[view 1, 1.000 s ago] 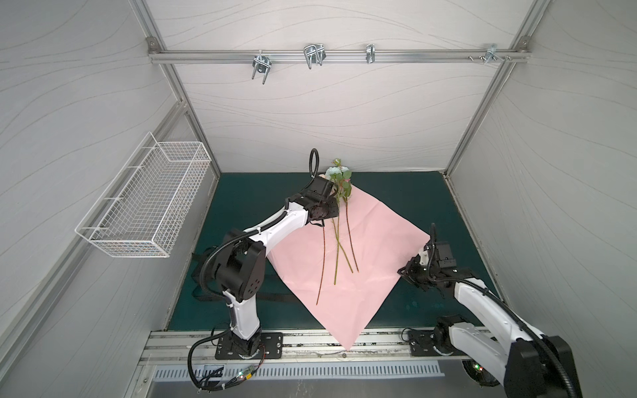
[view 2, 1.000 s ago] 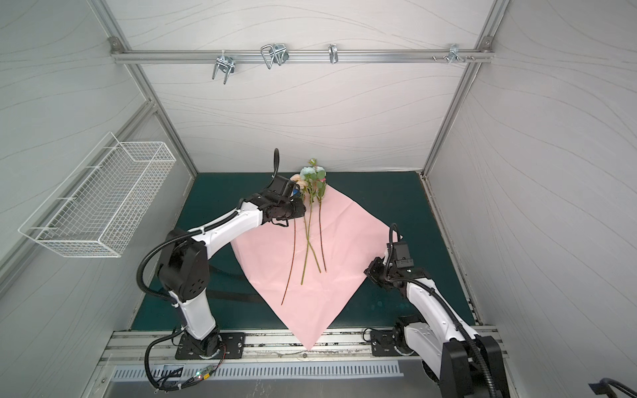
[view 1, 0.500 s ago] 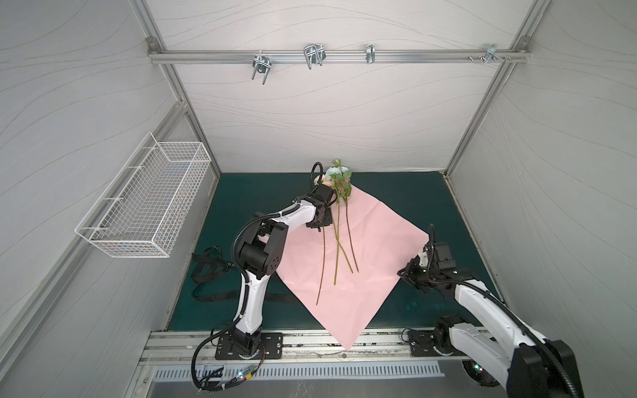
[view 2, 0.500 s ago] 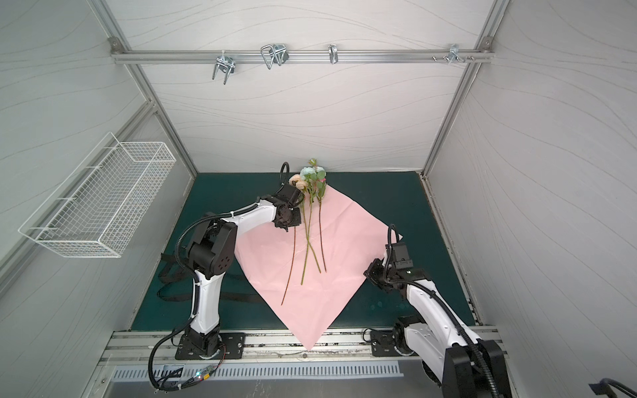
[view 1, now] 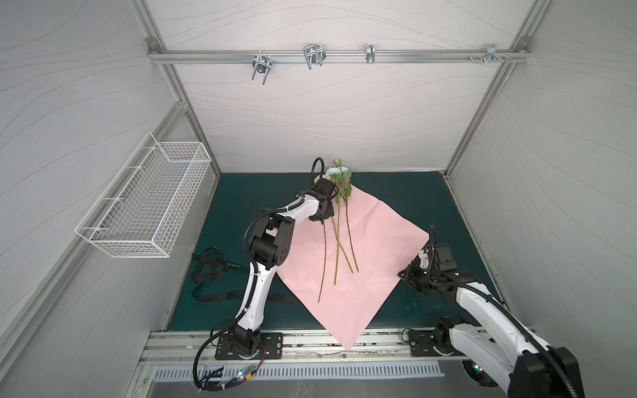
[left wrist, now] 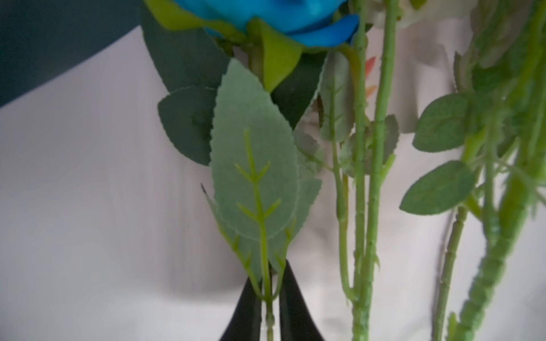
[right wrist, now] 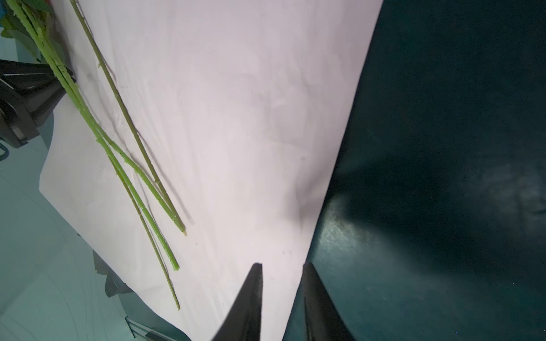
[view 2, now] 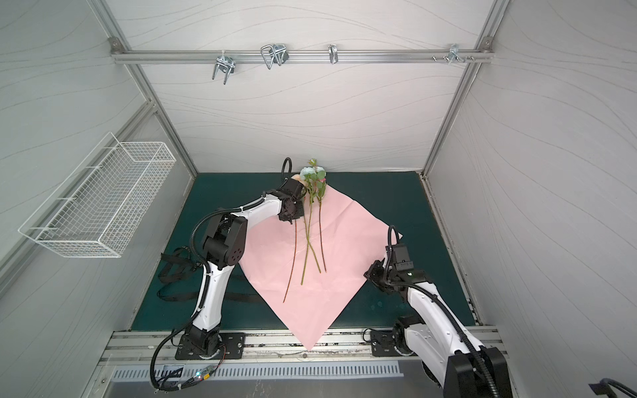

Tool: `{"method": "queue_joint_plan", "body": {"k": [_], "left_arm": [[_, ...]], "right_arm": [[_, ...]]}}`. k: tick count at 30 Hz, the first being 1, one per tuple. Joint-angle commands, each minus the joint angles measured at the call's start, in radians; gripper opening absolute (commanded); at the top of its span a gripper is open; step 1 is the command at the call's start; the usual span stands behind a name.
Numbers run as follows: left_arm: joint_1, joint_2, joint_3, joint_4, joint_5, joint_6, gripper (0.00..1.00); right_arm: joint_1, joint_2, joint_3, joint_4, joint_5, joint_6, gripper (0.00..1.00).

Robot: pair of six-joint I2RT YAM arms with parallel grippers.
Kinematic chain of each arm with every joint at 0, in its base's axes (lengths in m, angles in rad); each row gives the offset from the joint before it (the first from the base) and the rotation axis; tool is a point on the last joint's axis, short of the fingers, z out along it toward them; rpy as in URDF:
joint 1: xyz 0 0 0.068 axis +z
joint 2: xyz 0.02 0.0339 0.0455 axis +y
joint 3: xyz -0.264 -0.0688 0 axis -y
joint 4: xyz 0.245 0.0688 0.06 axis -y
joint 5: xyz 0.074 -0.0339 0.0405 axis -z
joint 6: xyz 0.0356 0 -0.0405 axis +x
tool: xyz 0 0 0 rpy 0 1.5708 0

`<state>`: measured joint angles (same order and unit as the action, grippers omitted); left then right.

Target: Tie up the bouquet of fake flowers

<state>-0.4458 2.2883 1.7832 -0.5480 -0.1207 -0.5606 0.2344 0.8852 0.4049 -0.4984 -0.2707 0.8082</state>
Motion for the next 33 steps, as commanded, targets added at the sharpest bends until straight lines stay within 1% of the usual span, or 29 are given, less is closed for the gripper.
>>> {"method": "queue_joint_plan", "body": {"k": [1, 2, 6, 8, 10, 14, 16, 20, 23, 26, 30, 33], "left_arm": [[0.007, 0.025, 0.028, -0.038, -0.027, -0.031, 0.03], [0.008, 0.021, 0.027, -0.039, -0.026, -0.032, 0.0], [0.009, -0.024, 0.025, -0.053, -0.036, -0.03, 0.0], [0.009, -0.06, 0.016, -0.053, -0.037, -0.034, 0.0], [0.009, -0.103, 0.007, -0.037, -0.035, -0.05, 0.0], [0.016, -0.152, 0.002, 0.013, 0.0, -0.11, 0.0], [0.02, -0.151, 0.012, 0.042, 0.019, -0.153, 0.0], [0.022, -0.104, 0.069, 0.027, 0.055, -0.216, 0.0], [0.022, -0.072, 0.094, 0.045, 0.075, -0.262, 0.0], [0.023, -0.045, 0.096, 0.067, 0.075, -0.285, 0.0], [0.028, -0.007, 0.101, 0.095, 0.082, -0.279, 0.0], [0.032, 0.008, 0.103, 0.114, 0.097, -0.269, 0.01]], "right_arm": [[0.006, -0.026, 0.03, -0.066, 0.018, -0.019, 0.27], [0.006, -0.028, 0.032, -0.073, 0.02, -0.022, 0.28], [0.007, -0.038, 0.046, -0.108, 0.033, -0.046, 0.3], [0.008, -0.044, 0.054, -0.129, 0.051, -0.056, 0.33], [0.009, -0.045, 0.06, -0.141, 0.056, -0.068, 0.35], [0.015, -0.045, 0.065, -0.156, 0.063, -0.082, 0.35], [0.027, -0.046, 0.065, -0.159, 0.072, -0.092, 0.36], [0.084, -0.038, 0.074, -0.167, 0.112, -0.108, 0.36], [0.172, -0.033, 0.091, -0.179, 0.158, -0.108, 0.36], [0.307, -0.035, 0.111, -0.205, 0.225, -0.1, 0.37], [0.52, -0.04, 0.126, -0.225, 0.295, -0.097, 0.38], [0.708, -0.028, 0.153, -0.259, 0.379, -0.079, 0.38]]}}
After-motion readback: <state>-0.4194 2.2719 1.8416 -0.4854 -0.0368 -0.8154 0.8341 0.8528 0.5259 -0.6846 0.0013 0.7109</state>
